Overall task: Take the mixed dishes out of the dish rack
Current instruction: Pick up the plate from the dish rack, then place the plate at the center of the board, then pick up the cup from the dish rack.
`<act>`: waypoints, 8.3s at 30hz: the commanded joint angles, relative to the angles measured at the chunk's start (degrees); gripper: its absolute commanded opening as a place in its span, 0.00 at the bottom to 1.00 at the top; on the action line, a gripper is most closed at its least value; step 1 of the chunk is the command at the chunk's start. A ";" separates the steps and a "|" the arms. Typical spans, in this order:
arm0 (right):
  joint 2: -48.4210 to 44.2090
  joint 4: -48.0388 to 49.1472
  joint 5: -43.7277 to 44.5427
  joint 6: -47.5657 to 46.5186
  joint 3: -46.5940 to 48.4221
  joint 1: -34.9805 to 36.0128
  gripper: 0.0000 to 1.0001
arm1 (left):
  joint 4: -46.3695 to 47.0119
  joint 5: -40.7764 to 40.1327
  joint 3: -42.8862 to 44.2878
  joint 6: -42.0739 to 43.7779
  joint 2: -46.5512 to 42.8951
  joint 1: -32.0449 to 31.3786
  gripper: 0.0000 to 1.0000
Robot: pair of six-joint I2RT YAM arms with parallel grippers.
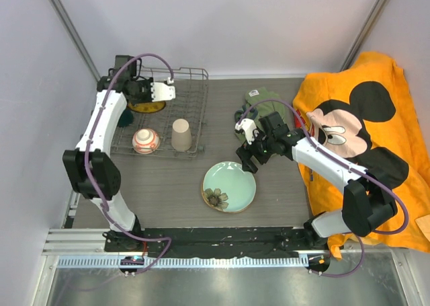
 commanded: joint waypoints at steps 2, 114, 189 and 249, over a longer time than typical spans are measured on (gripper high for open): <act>-2.08 2.46 -0.95 0.89 0.75 0.32 0.92 | 2.94 6.31 -1.67 -11.68 -9.09 0.23 0.00; 7.22 -3.17 -10.28 -1.57 1.28 5.94 0.18 | 26.85 25.04 -43.77 -53.11 -43.29 -10.67 1.00; -7.63 9.49 13.90 -2.09 -5.22 6.03 0.99 | 25.80 11.43 -25.15 -73.06 -13.41 -6.62 1.00; -7.10 9.14 15.31 -3.41 -6.10 5.95 1.00 | 19.83 -1.95 -20.66 -67.79 -4.35 -15.68 0.65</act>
